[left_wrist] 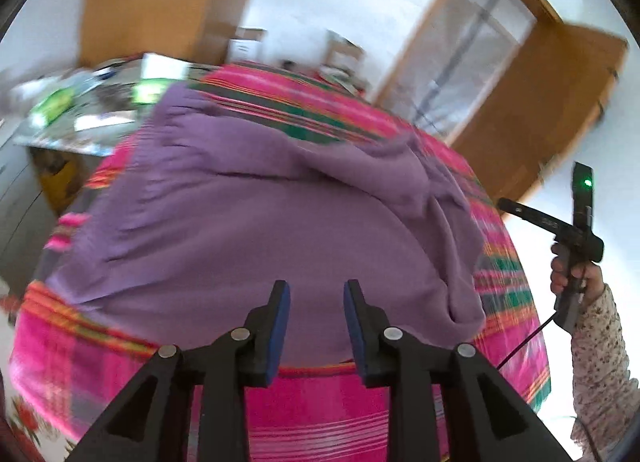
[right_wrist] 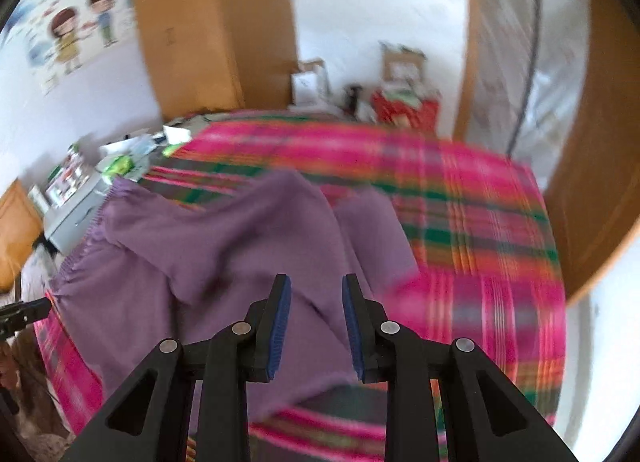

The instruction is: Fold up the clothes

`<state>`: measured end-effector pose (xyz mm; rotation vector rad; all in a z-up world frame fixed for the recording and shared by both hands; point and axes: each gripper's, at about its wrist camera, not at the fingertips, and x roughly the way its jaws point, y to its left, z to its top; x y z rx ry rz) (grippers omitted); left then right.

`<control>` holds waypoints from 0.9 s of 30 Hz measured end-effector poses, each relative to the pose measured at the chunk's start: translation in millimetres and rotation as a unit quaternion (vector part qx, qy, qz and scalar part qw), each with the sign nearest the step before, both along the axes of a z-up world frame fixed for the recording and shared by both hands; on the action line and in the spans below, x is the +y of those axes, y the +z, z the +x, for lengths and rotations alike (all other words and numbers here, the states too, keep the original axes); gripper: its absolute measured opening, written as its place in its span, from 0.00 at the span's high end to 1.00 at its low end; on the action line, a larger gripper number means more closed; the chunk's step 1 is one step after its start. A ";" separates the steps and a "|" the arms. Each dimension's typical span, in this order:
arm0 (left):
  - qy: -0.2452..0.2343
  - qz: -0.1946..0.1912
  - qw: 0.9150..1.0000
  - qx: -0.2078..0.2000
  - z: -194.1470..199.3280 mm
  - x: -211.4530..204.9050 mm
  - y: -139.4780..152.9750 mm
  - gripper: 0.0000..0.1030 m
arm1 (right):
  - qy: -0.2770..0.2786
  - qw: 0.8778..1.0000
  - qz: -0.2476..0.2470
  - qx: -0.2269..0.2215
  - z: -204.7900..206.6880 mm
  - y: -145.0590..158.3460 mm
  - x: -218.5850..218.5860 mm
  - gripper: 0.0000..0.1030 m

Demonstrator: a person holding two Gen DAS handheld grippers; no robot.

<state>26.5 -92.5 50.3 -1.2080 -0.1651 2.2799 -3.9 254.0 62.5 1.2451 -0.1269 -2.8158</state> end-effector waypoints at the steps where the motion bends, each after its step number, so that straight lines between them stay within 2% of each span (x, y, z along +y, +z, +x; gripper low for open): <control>1: -0.015 -0.006 1.000 -0.001 0.9 12.5 -1.9 0.72 | -0.010 1.000 -0.013 -0.005 5.3 -9.1 7.4 0.73; 7: -0.097 -0.033 0.995 0.003 12.8 75.5 -5.6 0.72 | -0.038 0.989 -0.145 -0.011 25.9 -42.5 38.4 0.73; 13: -0.158 -0.071 0.985 0.010 30.7 118.7 -11.3 0.68 | -0.015 0.974 -0.224 -0.019 22.5 -58.1 43.6 0.72; 17: -0.174 -0.102 0.979 0.028 40.6 135.7 -11.8 0.66 | -0.012 0.962 -0.270 -0.027 19.4 -65.1 40.5 0.66; 22: -0.188 -0.145 0.970 0.048 47.4 149.1 -17.0 0.66 | -0.020 0.947 -0.317 -0.042 13.5 -77.7 36.6 0.66; 27: -0.194 -0.159 0.967 0.045 49.3 151.2 -21.3 0.66 | -0.037 0.935 -0.350 -0.039 6.4 -86.8 40.1 0.67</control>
